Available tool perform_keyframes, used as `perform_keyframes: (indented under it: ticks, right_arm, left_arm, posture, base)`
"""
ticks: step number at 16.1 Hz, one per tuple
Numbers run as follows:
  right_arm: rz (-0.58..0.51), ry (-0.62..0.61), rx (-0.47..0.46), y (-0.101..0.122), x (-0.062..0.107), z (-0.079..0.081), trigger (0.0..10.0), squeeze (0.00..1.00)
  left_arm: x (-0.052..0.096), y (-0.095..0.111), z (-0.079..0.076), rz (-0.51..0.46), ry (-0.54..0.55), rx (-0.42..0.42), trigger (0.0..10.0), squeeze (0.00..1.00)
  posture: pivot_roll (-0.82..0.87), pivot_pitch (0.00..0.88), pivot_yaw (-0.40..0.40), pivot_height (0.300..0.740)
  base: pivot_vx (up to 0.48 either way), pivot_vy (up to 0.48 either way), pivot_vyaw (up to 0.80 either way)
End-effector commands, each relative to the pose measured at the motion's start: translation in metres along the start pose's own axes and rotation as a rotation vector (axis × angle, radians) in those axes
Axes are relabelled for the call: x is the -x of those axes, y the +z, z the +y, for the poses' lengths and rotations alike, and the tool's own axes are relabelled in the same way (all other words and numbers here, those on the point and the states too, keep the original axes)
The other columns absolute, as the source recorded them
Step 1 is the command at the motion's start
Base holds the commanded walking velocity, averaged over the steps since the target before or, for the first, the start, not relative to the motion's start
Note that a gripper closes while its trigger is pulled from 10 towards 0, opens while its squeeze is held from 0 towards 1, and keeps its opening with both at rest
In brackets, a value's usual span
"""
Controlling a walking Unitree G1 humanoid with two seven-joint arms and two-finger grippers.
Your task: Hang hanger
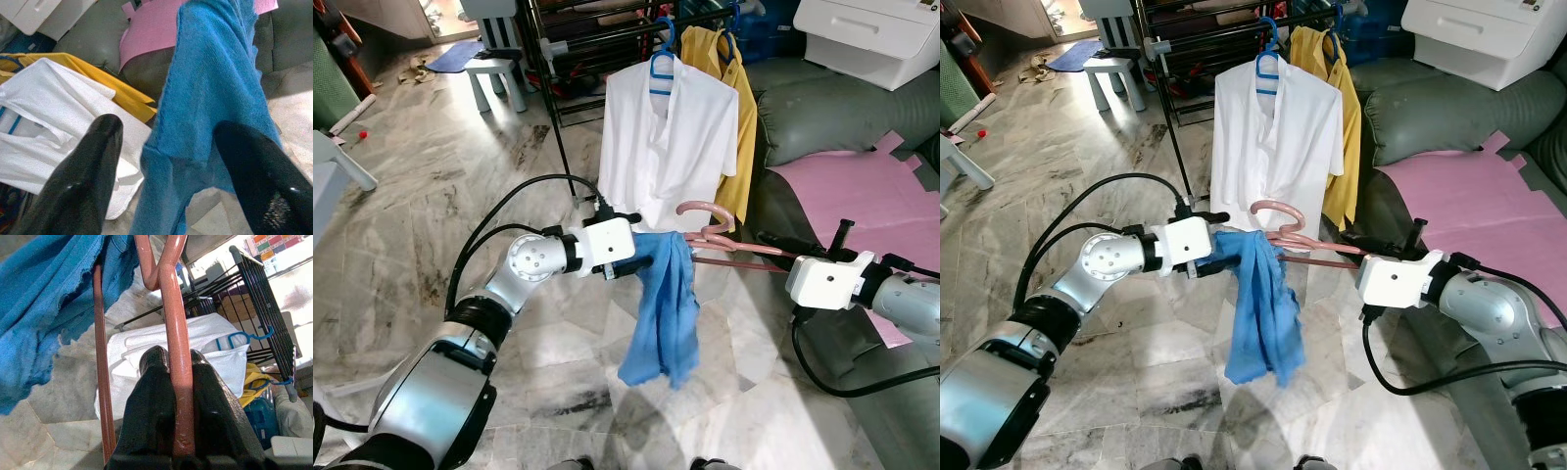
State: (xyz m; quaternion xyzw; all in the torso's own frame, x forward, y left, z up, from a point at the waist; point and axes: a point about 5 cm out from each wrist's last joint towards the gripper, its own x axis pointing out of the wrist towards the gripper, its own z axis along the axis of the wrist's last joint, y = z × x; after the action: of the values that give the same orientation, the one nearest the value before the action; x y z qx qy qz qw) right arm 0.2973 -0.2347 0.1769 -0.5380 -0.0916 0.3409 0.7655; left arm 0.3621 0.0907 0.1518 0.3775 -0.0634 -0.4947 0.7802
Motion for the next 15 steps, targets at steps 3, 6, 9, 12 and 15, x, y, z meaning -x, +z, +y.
perform_keyframes:
  ticks: [3, 6, 9, 12, 15]
  right_arm:
    - [-0.054, -0.028, 0.027, 0.0092, -0.0025, -0.0023, 10.0, 0.00]
    - [-0.057, -0.023, 0.027, 0.0094, -0.0042, -0.0005, 10.0, 0.00]
    - [-0.061, -0.009, 0.038, 0.0096, -0.0054, 0.0012, 10.0, 0.00]
    - [-0.059, 0.004, 0.045, 0.0094, -0.0070, 0.0035, 10.0, 0.00]
    - [-0.051, 0.007, 0.038, 0.0073, -0.0079, 0.0054, 10.0, 0.00]
  left_arm:
    - [-0.0016, 0.0004, 0.0004, 0.013, -0.035, -0.032, 0.0, 0.00]
    - [-0.0030, 0.0017, 0.0012, 0.013, -0.048, -0.031, 0.0, 0.00]
    - [-0.0030, 0.0018, 0.0014, 0.011, -0.057, -0.028, 0.0, 0.00]
    - [-0.0043, 0.0050, 0.0030, -0.002, -0.081, -0.021, 0.0, 0.00]
    - [-0.0045, 0.0056, 0.0019, 0.005, -0.121, -0.040, 0.0, 0.00]
  posture:
    - [-0.14, 0.108, 0.126, 0.740]
    - [-0.14, 0.106, 0.124, 0.740]
    - [-0.14, 0.103, 0.121, 0.740]
    - [-0.15, 0.100, 0.119, 0.740]
    - [-0.15, 0.099, 0.118, 0.740]
  base:
    - [0.000, 0.000, 0.00]
    - [0.000, 0.000, 0.00]
    - [0.000, 0.000, 0.00]
    - [0.000, 0.000, 0.00]
    - [0.000, 0.000, 0.00]
